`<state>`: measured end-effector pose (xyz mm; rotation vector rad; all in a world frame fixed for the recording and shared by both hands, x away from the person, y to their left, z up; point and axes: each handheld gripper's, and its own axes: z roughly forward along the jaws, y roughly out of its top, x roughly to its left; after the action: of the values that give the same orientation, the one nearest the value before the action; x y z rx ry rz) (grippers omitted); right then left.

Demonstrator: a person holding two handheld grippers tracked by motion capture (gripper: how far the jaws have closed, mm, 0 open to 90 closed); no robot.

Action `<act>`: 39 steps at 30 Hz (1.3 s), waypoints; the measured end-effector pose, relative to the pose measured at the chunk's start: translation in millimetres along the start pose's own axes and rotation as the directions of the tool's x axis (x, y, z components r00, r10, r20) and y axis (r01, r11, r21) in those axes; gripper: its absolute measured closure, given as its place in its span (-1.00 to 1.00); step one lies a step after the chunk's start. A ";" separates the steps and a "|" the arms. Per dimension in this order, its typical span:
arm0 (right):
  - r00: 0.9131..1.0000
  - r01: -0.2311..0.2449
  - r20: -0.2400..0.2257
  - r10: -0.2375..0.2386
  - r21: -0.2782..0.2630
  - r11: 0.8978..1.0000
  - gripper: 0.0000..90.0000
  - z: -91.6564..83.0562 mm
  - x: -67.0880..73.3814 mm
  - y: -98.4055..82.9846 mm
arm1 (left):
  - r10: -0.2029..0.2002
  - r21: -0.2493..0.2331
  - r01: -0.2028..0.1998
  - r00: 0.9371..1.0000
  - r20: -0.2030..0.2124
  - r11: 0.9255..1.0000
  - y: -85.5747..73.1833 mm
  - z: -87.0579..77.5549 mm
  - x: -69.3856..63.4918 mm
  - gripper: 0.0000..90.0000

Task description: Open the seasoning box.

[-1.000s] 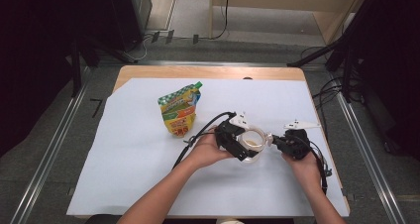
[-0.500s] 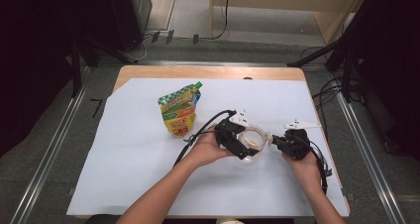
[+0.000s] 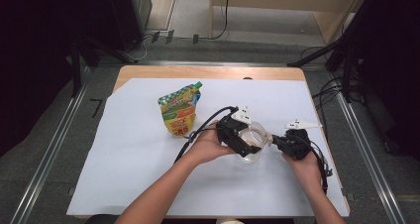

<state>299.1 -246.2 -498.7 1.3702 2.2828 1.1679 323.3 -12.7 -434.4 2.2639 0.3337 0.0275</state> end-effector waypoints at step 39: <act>1.000 -0.022 -0.014 0.022 0.006 1.000 1.00 -2.3 0.4 -0.6 | -0.077 -0.008 0.078 0.990 0.116 0.997 42.4 22.2 5.3 -0.73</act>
<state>297.2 -247.2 -497.6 1.3969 2.2883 1.1821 341.0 -54.3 -417.7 2.2272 0.3587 -0.1410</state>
